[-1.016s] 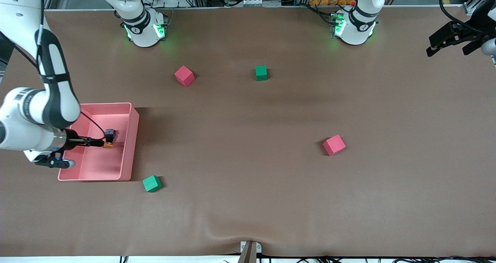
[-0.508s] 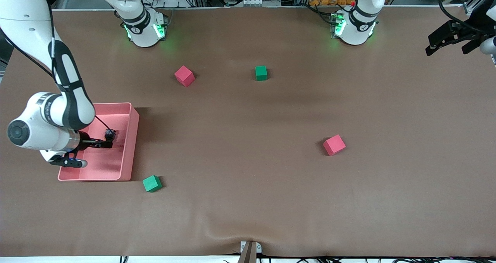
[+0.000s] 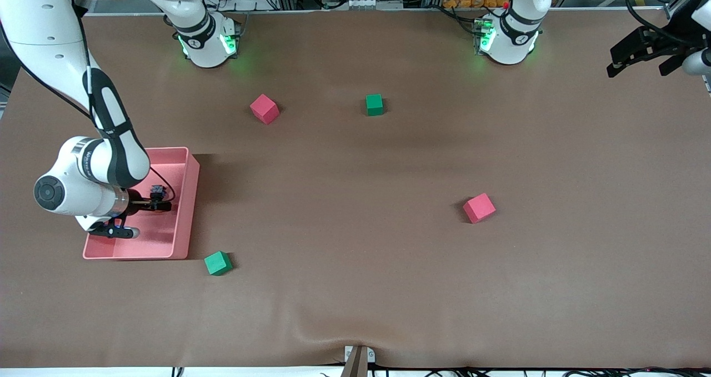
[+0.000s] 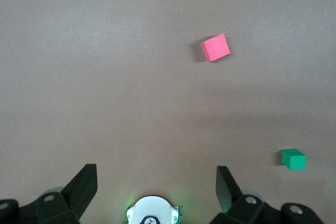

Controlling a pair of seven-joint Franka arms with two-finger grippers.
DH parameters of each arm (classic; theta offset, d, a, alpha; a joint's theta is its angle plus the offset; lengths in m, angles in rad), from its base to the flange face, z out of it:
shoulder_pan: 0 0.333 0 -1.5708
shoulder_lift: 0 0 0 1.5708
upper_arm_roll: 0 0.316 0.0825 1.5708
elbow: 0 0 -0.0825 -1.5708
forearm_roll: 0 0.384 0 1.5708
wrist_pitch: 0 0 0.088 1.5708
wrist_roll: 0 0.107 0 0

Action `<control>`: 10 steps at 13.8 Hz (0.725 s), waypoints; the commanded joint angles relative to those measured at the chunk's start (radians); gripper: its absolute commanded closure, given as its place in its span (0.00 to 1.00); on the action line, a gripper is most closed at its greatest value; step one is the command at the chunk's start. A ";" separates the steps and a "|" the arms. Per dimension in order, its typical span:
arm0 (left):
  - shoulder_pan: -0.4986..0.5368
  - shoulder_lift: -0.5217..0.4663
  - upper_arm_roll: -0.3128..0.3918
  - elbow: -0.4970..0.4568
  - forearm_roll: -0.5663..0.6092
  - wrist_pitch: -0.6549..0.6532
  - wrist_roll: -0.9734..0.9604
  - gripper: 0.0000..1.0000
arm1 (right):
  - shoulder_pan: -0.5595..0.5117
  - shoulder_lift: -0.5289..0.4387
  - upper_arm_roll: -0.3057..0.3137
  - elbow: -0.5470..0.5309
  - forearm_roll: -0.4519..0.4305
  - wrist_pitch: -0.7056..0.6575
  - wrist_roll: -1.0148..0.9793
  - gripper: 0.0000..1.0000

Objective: Place and upright button with both arms
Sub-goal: 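Grasp the yellow-capped button with the right gripper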

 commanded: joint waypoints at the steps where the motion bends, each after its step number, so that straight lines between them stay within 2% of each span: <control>1: 0.006 -0.013 -0.015 0.004 0.013 -0.025 -0.004 0.00 | -0.003 -0.001 0.000 -0.010 0.024 0.023 -0.044 0.81; 2: 0.006 -0.013 -0.017 0.004 0.013 -0.027 -0.004 0.00 | -0.002 -0.001 0.000 -0.007 0.024 0.017 -0.044 0.99; 5: 0.004 -0.012 -0.017 0.003 0.013 -0.027 -0.004 0.00 | -0.002 -0.012 -0.003 0.048 0.023 -0.052 -0.043 1.00; 7: 0.004 -0.012 -0.018 0.004 0.013 -0.027 -0.004 0.00 | 0.001 -0.018 -0.001 0.149 0.023 -0.203 -0.034 1.00; 10: 0.003 -0.008 -0.018 0.004 0.013 -0.025 -0.004 0.00 | 0.023 -0.014 -0.001 0.362 0.026 -0.477 0.014 1.00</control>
